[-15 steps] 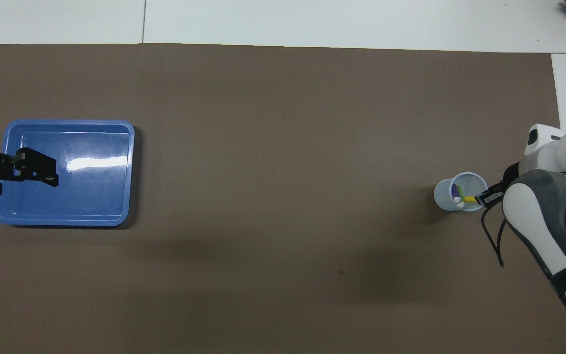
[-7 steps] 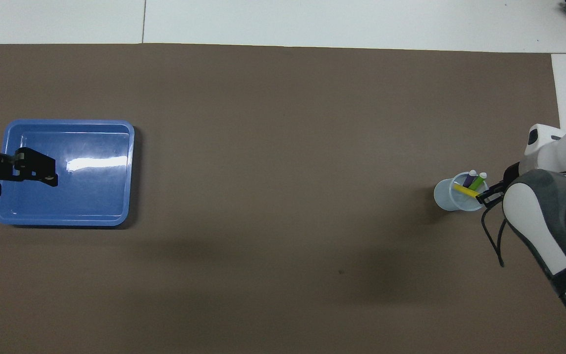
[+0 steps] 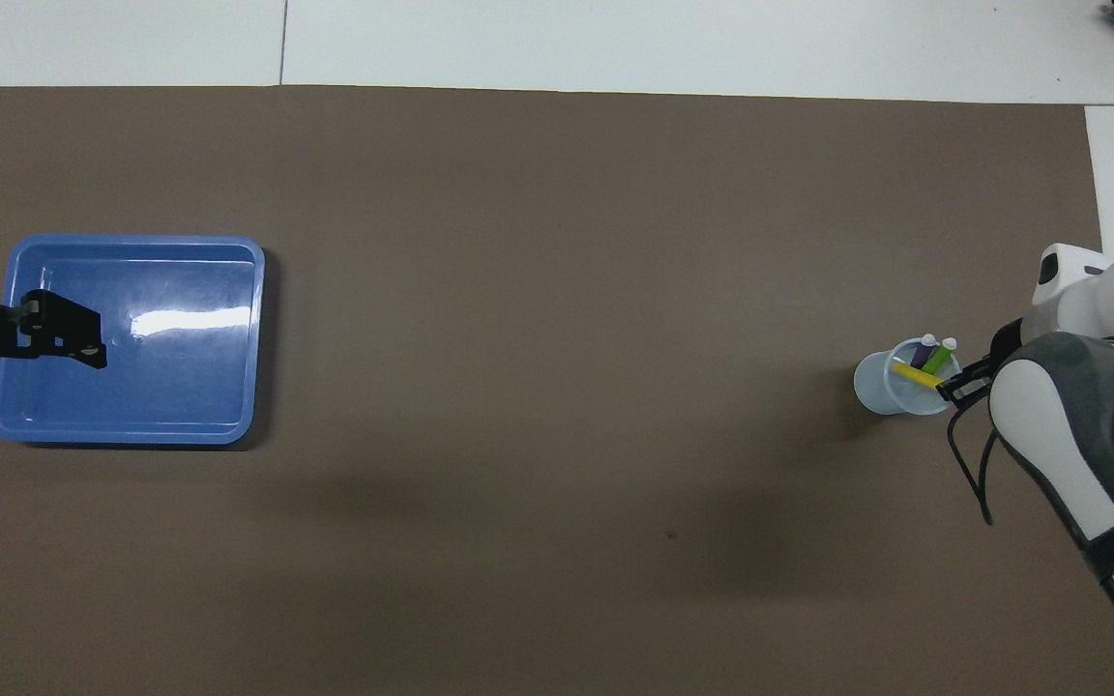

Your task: Right arm passes pens to left for tray arrangement

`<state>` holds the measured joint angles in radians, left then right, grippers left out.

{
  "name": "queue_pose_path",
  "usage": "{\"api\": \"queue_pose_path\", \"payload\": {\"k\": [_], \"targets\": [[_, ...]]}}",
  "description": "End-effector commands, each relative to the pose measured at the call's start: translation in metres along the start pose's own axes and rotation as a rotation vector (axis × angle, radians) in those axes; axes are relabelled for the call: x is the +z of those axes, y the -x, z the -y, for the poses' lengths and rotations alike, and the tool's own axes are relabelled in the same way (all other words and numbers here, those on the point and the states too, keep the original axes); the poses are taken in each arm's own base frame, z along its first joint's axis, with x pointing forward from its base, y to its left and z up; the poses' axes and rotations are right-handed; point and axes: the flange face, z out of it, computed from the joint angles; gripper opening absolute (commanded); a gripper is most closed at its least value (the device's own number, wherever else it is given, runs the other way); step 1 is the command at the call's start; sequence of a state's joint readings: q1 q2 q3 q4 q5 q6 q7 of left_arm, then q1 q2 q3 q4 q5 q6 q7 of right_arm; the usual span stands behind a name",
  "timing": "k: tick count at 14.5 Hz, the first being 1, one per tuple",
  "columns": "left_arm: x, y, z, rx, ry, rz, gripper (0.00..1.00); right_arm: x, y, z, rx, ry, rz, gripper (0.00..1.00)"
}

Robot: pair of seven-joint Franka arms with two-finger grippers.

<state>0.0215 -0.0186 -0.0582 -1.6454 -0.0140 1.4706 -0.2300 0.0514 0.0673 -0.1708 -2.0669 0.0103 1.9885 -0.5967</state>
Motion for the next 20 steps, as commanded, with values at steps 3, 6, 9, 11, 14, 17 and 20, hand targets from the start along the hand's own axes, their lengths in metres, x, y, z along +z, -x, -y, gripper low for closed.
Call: {"api": "queue_pose_path", "payload": {"k": [3, 6, 9, 11, 14, 17, 20], "targets": [[-0.003, 0.009, 0.011, -0.065, 0.002, -0.006, 1.0, -0.015, -0.002, -0.002, -0.02, 0.003, 0.024, 0.0], [-0.011, 0.013, 0.011, -0.066, 0.004, -0.018, 1.0, -0.02, -0.005, -0.003, -0.021, 0.003, 0.026, 0.0], [-0.016, 0.018, 0.01, -0.173, 0.007, -0.027, 1.0, -0.023, -0.006, -0.002, -0.024, 0.0, 0.029, 0.0], [-0.015, 0.019, 0.005, -0.244, 0.008, -0.029, 1.0, -0.028, -0.006, -0.002, -0.022, -0.003, 0.033, 0.0], [-0.015, 0.02, -0.004, -0.319, 0.053, -0.021, 1.0, -0.039, -0.005, 0.0, -0.022, -0.001, 0.027, 0.0], [-0.015, 0.021, -0.01, -0.431, 0.091, -0.001, 1.0, -0.053, -0.006, 0.0, -0.019, -0.003, 0.031, 0.0], [-0.01, 0.026, -0.013, -0.479, 0.116, 0.025, 1.0, -0.066, -0.005, 0.001, -0.019, -0.003, 0.033, 0.0]]}}
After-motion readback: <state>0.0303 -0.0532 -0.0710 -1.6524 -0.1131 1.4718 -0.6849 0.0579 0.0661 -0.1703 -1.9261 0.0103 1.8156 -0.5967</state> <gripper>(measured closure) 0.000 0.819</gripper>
